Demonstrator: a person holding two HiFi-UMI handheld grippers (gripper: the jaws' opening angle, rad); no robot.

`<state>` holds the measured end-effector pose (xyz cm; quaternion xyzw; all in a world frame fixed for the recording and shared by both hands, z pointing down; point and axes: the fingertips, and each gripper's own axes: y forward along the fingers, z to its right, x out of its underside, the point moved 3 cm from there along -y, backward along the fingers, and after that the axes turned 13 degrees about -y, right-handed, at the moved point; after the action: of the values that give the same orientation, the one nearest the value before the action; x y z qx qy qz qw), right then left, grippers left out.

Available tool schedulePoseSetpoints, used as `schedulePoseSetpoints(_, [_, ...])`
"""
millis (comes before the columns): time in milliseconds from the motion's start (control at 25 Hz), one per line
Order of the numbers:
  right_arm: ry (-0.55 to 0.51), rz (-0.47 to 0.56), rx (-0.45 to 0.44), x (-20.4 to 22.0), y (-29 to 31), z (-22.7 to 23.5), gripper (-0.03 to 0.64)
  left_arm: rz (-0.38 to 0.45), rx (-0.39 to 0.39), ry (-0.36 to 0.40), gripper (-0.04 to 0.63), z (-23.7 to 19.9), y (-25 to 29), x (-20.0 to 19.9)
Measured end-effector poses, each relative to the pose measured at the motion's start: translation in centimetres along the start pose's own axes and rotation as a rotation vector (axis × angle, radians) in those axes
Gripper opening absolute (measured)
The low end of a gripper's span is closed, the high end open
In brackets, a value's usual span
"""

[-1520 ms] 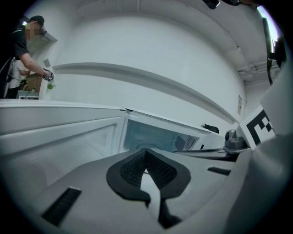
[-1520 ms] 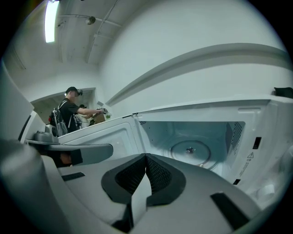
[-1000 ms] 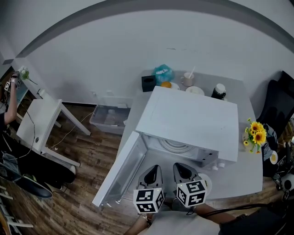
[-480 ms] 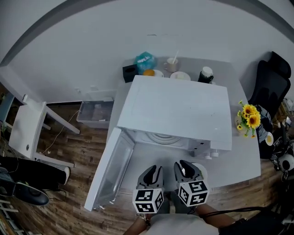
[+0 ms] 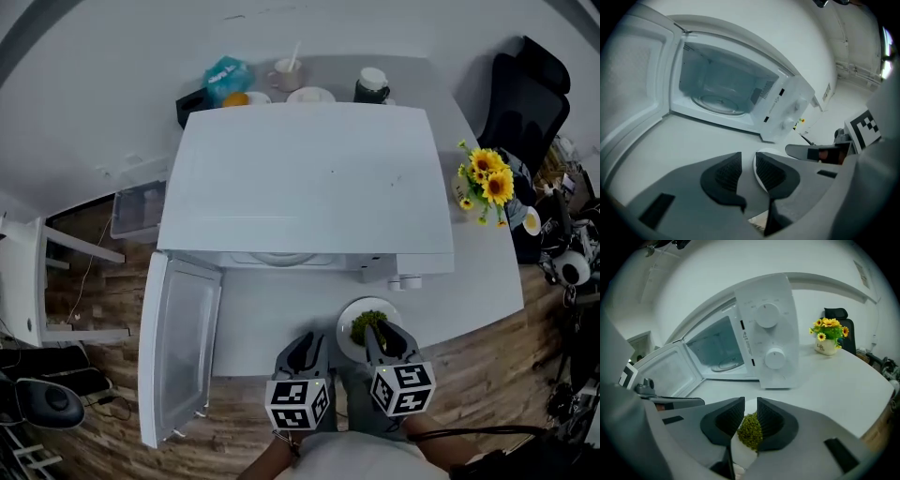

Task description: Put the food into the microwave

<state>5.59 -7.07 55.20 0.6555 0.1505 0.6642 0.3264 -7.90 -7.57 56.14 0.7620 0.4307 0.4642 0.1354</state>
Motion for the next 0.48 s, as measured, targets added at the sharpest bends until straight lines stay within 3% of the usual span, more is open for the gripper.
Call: schedulePoseSetpoints(480, [0.082,-0.029,0.108,3.4,0.5,5.1,0.071,-0.106,0.026,0.028,0.089,0.9,4.2,2.2])
